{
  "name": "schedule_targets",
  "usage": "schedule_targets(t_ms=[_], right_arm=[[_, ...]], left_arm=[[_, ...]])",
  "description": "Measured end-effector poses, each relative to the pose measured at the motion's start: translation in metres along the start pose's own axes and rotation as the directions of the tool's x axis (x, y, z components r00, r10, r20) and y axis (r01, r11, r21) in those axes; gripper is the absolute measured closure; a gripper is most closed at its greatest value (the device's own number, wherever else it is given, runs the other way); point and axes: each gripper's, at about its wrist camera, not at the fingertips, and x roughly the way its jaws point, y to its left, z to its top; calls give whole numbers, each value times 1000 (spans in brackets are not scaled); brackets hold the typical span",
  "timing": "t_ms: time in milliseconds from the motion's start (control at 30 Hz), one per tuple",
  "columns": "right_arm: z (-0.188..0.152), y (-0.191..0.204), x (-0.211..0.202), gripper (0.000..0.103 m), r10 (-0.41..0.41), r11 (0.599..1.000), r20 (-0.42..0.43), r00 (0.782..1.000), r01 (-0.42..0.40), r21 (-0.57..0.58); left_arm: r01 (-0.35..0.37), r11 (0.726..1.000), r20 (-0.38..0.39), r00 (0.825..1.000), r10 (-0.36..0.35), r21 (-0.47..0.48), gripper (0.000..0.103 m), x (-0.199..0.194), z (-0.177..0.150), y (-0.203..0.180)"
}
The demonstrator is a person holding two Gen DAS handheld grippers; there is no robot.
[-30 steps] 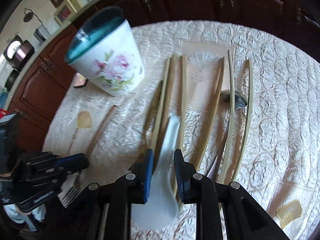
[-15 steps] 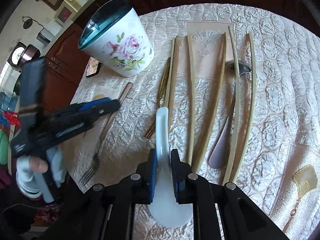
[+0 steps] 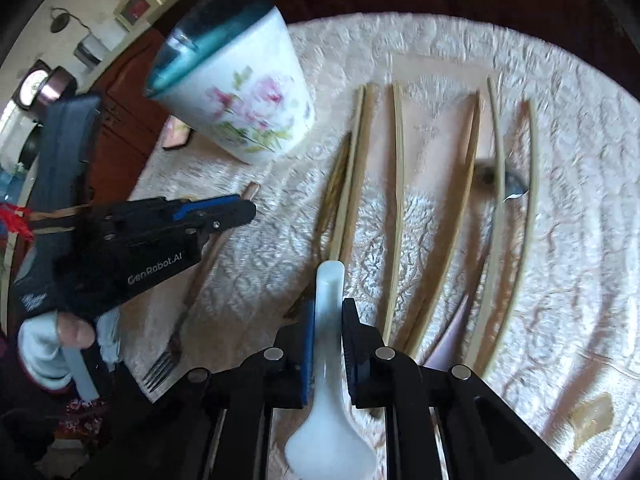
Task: Organize utensils
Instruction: 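Lift the fork with the left gripper while the right gripper lifts the spoon toward the holder, then lower the fork into the holder and open the left gripper while the right gripper releases the spoon there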
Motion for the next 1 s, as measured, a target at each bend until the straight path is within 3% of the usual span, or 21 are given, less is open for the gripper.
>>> schedule_targets(t_ms=[233,633,800,1000], right_arm=[[-7,3,-55,91,72,997,119,990,-74,7],[14,45,-109,93,102,991,259,960,-77,-105],[46,56,-132,93,120,989,346,930,-83,-120],[91,71,-159,93,126,988,442,888,-70,-140]], left_arm=[[57,998,99,993,-57,8,94,-63,-10,-1],[88,996,238,967,-88,11,94,-176,-28,19],[82,996,319,944,-85,23,94,-219,-3,24],[78,997,429,900,-76,13,94,-251,57,26]])
